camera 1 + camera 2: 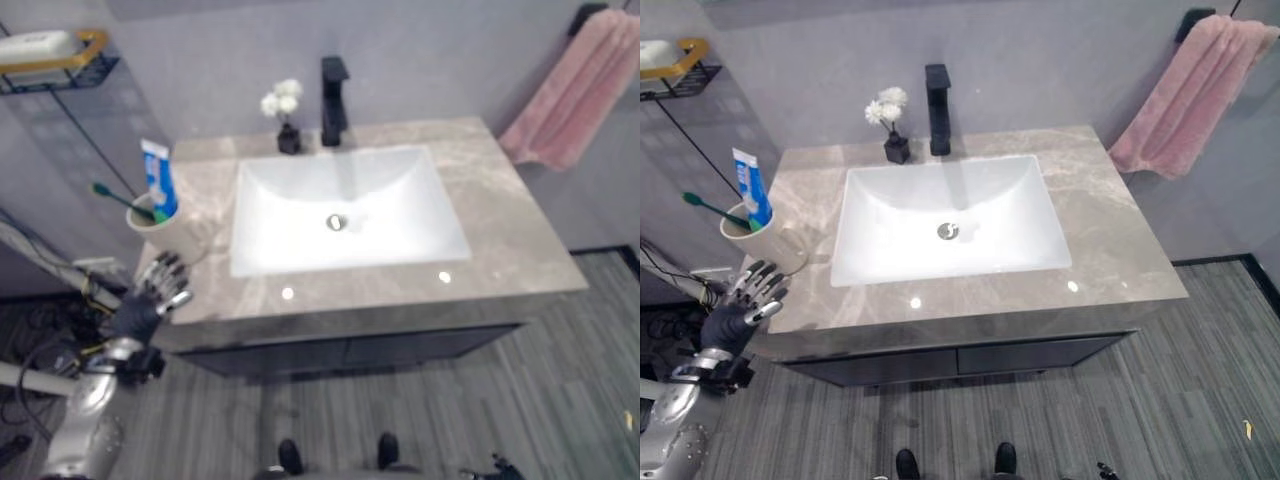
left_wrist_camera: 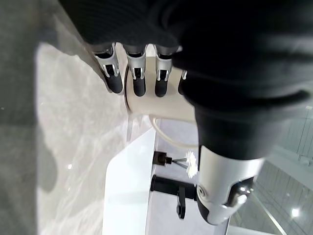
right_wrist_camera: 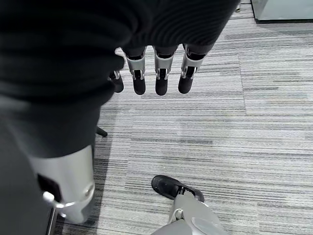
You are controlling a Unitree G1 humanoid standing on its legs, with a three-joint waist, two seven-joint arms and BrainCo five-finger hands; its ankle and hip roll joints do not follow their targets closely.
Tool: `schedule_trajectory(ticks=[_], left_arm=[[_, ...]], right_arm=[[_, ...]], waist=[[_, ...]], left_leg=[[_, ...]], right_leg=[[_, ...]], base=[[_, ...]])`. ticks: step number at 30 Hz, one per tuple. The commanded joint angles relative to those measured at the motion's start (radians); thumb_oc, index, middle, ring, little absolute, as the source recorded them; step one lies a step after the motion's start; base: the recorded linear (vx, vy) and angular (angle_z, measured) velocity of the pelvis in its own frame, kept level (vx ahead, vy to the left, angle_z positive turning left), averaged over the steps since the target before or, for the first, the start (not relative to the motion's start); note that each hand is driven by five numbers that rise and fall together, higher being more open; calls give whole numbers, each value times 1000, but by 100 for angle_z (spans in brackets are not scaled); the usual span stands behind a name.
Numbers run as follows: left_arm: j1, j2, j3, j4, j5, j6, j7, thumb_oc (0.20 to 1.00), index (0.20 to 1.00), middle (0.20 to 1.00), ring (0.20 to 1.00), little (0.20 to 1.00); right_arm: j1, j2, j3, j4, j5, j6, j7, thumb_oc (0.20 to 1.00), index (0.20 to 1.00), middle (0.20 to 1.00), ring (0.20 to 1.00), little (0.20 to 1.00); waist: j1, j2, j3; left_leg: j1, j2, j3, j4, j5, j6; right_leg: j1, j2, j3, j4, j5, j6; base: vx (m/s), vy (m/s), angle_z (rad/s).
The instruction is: Put brush and paste in cup on sink, flatten towel.
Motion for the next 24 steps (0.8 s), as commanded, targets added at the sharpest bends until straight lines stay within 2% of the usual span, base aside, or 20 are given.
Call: schedule_trajectory(ticks=[1, 12, 24], left_arm=[[-81, 49, 82, 24, 27, -66, 25, 1000, 1000, 1000, 1000, 1000], [-102, 90, 128, 25, 26, -80, 56, 1000, 1000, 1000, 1000, 1000], [-164, 132, 74, 36, 22, -71, 54, 1000, 1000, 1000, 1000, 1000]], right_arm=[[-24, -37, 21, -2, 32, -9, -17, 1000, 1000, 1000, 1000, 1000], [-27, -43, 28, -14, 41, -11, -18, 1000, 1000, 1000, 1000, 1000], [-30, -51, 41, -39, 46, -11, -17, 1000, 1000, 1000, 1000, 1000]], waist=[[-17, -14, 20], [-13, -23, 37], [-21, -32, 45]], left_leg=[[-17, 3, -80, 14, -47, 13], [-39, 6, -85, 14, -39, 12], [-52, 9, -89, 14, -35, 8]], right_leg=[[-8, -38, -30, 6, 69, 39], [-28, -34, -33, 6, 74, 39], [-39, -30, -35, 6, 74, 38]], base=[[0, 0, 0], [0, 0, 0], [1, 0, 1]])
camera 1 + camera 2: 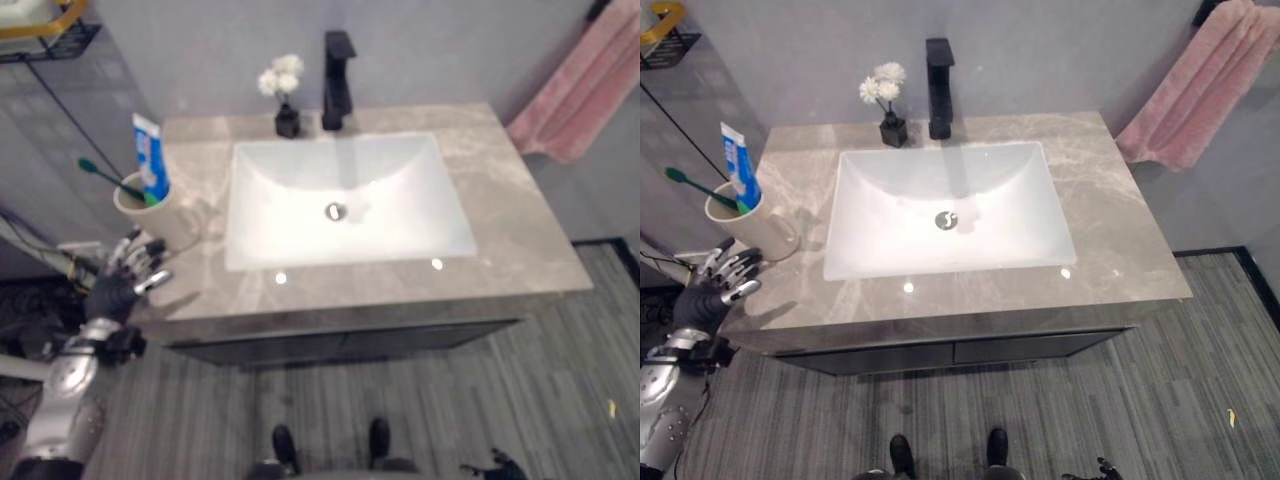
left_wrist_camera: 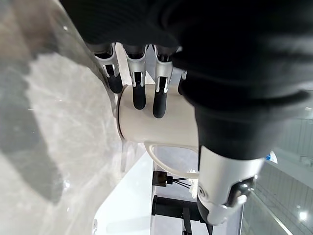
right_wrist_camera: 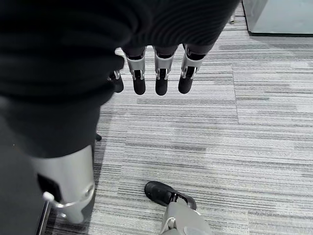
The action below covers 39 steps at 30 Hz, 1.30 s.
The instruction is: Put brush and paste in cup on sink, flatten towel.
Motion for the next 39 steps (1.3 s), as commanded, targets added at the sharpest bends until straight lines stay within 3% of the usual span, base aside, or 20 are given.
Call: schedule_trajectory(ticks=[1, 12, 25, 39], left_arm=[[-94, 43, 28, 21, 5, -61, 5, 1000, 1000, 1000, 1000, 1000], [-144, 57, 10, 42, 22, -69, 27, 1000, 1000, 1000, 1000, 1000], [-194, 17, -7, 93, 69, -81, 67, 1000, 1000, 1000, 1000, 1000], [61, 93, 37, -59, 0, -29, -98, 1000, 1000, 1000, 1000, 1000]], right_arm=[[-27, -33, 33, 2, 38, -11, -16, 1000, 1000, 1000, 1000, 1000], [-34, -41, 43, -21, 39, -10, -20, 1000, 1000, 1000, 1000, 1000], [-45, -42, 49, -27, 48, -14, -26, 1000, 1000, 1000, 1000, 1000], [-20, -53, 25, 3, 35, -24, -2, 1000, 1000, 1000, 1000, 1000]], waist=[[-20, -1, 17], [-30, -3, 36], [-34, -16, 53], [-12, -10, 16]], left_leg=[[-14, 10, -84, 13, -37, 5], [-48, 16, -72, 13, -28, 4], [-62, 22, -64, 13, -26, 2], [6, 36, -60, 13, -39, -7]], right_leg=[[-10, -30, -31, 4, 66, 39], [-58, -26, -9, 4, 77, 40], [-83, -15, 7, 4, 80, 35], [-15, -2, -5, 4, 49, 26]], base=[[0, 0, 0], [-4, -3, -3], [7, -3, -4], [11, -8, -1]])
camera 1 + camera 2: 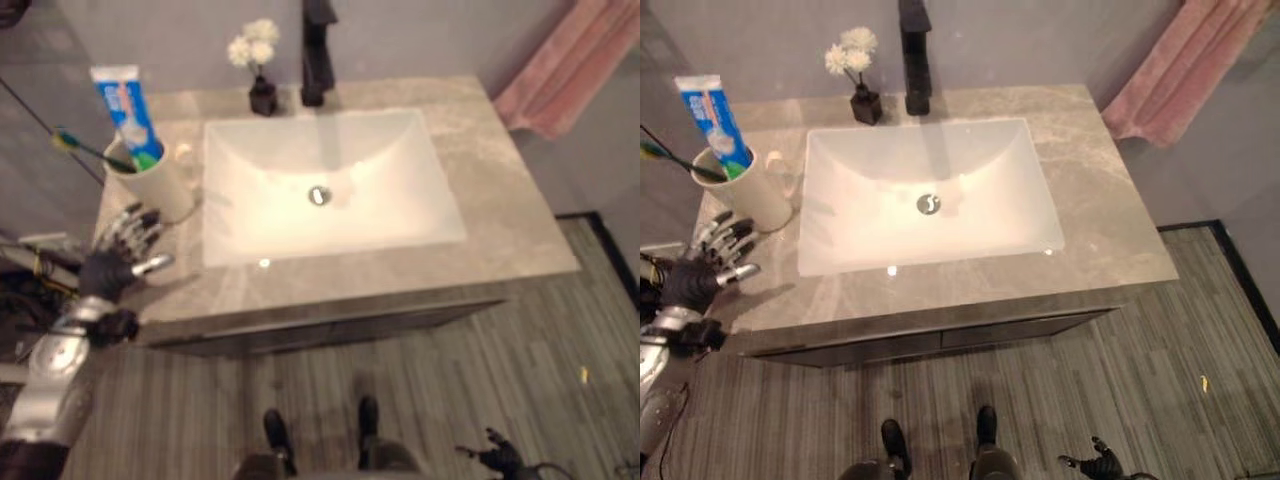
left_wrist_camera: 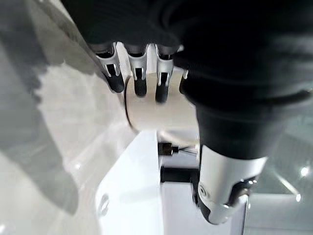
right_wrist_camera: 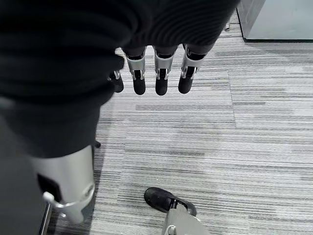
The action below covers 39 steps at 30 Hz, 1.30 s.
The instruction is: Put brush and paste in cup on sink, flatten towel.
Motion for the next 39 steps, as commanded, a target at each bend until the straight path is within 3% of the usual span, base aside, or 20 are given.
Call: schedule_trajectory(ticks=[1, 7, 14, 15, 16, 17, 18, 19, 21, 39], left_arm=[[39, 4, 33, -10, -31, -11, -43, 1000, 1000, 1000, 1000, 1000], [85, 3, 60, -17, -44, -16, -51, 1000, 1000, 1000, 1000, 1000], [20, -27, 5, 43, -31, -16, -42, 1000, 1000, 1000, 1000, 1000], [-25, -38, -24, 62, -24, -15, -32, 950, 950, 950, 950, 950], [-52, -45, -43, 75, -28, -14, -29, 780, 780, 780, 780, 780], [-53, -45, -43, 75, -28, -15, -29, 705, 705, 705, 705, 705], [-68, -46, -51, 78, -24, -16, -25, 580, 580, 580, 580, 580], [-85, -50, -59, 82, -21, -17, -19, 366, 366, 366, 366, 366], [-116, -52, -74, 79, -11, -19, -14, 200, 200, 200, 200, 200], [-232, -87, -64, 175, 75, -42, 92, 200, 200, 200, 200, 200]], right_arm=[[-1, -48, 7, 38, 24, -14, -4, 1000, 1000, 1000, 1000, 1000], [8, -46, 5, 45, 20, -23, 0, 1000, 1000, 1000, 1000, 1000], [6, -41, 18, 53, 15, -21, 1, 1000, 1000, 1000, 1000, 1000], [6, -40, 22, 45, 18, -20, 2, 1000, 1000, 1000, 1000, 1000], [5, -39, 25, 50, 19, -19, 1, 1000, 1000, 1000, 1000, 1000], [5, -39, 24, 50, 19, -19, 1, 1000, 1000, 1000, 1000, 1000], [3, -38, 26, 50, 20, -17, -1, 1000, 1000, 1000, 1000, 1000], [1, -38, 27, 48, 20, -16, -1, 1000, 1000, 1000, 1000, 1000], [2, -38, 27, 43, 25, -13, -2, 1000, 1000, 1000, 1000, 1000], [-16, -44, 34, 37, 32, -4, -12, 1000, 1000, 1000, 1000, 1000]], waist=[[1, 19, -34], [8, 24, -37], [1, 22, -38], [-4, 21, -38], [-7, 21, -36], [-6, 21, -38], [-9, 21, -39], [-12, 22, -38], [-17, 23, -37], [-32, 29, -31]], left_leg=[[3, 32, -97, 13, -39, -5], [7, 34, -101, 13, -37, -5], [8, 33, -101, 13, -38, -5], [5, 32, -101, 13, -39, -4], [7, 32, -101, 13, -40, -4], [4, 32, -100, 13, -39, -4], [2, 31, -99, 13, -39, -3], [0, 30, -98, 13, -40, -3], [-4, 28, -91, 13, -41, -2], [-42, 27, -87, 13, -31, -5]], right_leg=[[6, -6, -46, 6, 36, 25], [14, -5, -53, 6, 31, 23], [14, -6, -52, 6, 31, 22], [12, -6, -52, 6, 32, 23], [13, -6, -51, 6, 32, 23], [10, -6, -50, 6, 33, 23], [7, -7, -50, 6, 34, 23], [4, -7, -48, 6, 36, 24], [-6, -8, -39, 6, 40, 25], [-51, -6, -25, 6, 48, 25]], base=[[0, 0, 0], [0, 0, 0], [0, 0, 0], [0, 0, 0], [0, 0, 0], [0, 0, 0], [0, 0, 0], [0, 0, 0], [0, 3, -4], [7, -1, -4]])
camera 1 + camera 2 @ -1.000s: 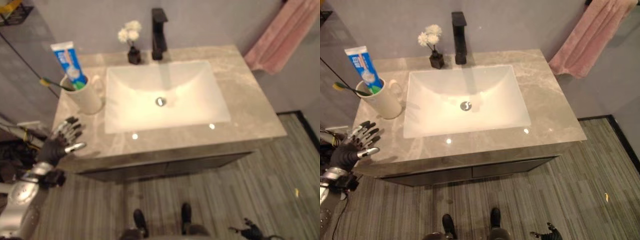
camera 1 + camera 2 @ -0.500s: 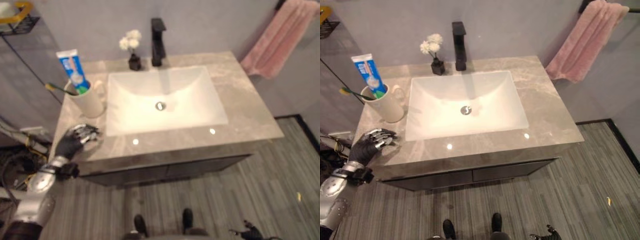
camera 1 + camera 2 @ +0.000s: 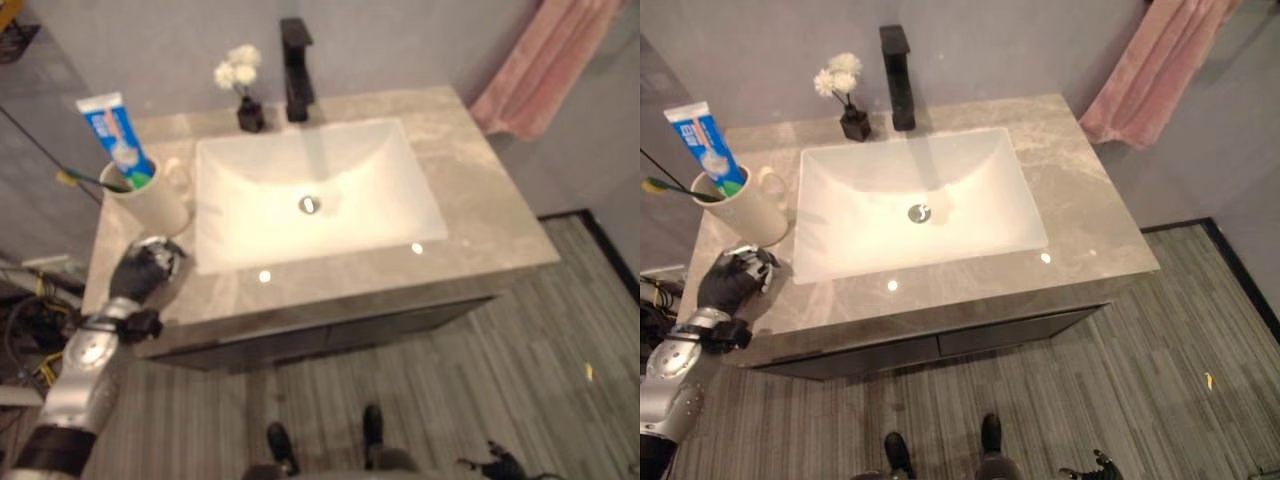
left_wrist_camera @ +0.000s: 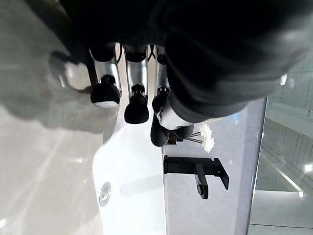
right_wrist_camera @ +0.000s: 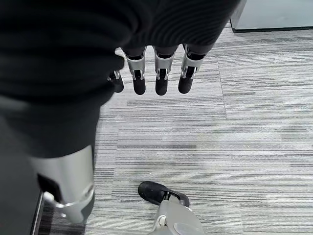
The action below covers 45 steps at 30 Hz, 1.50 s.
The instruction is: Put brush and paste in cup on sink, flatten towel.
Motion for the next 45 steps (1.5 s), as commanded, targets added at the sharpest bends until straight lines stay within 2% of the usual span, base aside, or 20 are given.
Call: schedule_trajectory(ticks=[1, 18, 32, 37, 41, 45], left_arm=[[-77, -18, 45, 49, 29, -39, 22, 200, 200, 200, 200, 200], [-202, -10, 45, 116, 51, -61, 102, 200, 200, 200, 200, 200], [-340, 91, 19, 157, 37, -79, 149, 200, 200, 200, 200, 200], [-439, 135, -28, 241, 46, -78, 167, 200, 200, 200, 200, 200], [-453, 158, -64, 240, 54, -68, 147, 200, 200, 200, 200, 200], [-376, 146, -62, 174, 61, -53, 105, 200, 200, 200, 200, 200]], right_arm=[[-34, -43, 25, 5, 32, -3, -19, 1000, 1000, 1000, 1000, 1000], [-63, -46, 44, 10, 49, 3, -25, 1000, 1000, 1000, 1000, 1000], [-81, -63, 49, -6, 77, -3, -39, 1000, 1000, 1000, 1000, 1000], [-81, -73, 61, -29, 85, -10, -37, 1000, 1000, 1000, 1000, 1000], [-81, -71, 64, -25, 90, -10, -39, 1000, 1000, 1000, 1000, 1000], [-70, -68, 64, -11, 80, -5, -32, 1000, 1000, 1000, 1000, 1000]], waist=[[-7, -1, 35], [-18, 0, 48], [-30, -16, 94], [-38, -23, 98], [-37, -19, 96], [-31, -12, 83]], left_leg=[[-1, 22, -108, 13, -38, -3], [-41, 24, -100, 13, -31, -7], [-117, 36, -99, 13, -15, -13], [-141, 40, -100, 13, -10, -15], [-126, 41, -102, 13, -13, -17], [-84, 43, -99, 13, -22, -18]], right_leg=[[3, -16, -44, 4, 35, 34], [-51, -10, -22, 4, 44, 32], [-133, 3, 2, 4, 64, 34], [-162, 9, 15, 4, 71, 35], [-148, 10, 14, 4, 63, 33], [-110, 12, 12, 4, 48, 28]], base=[[0, 0, 0], [23, -2, -2], [15, -1, -5], [-1, 1, -2], [0, 0, 0], [2, -3, -1]])
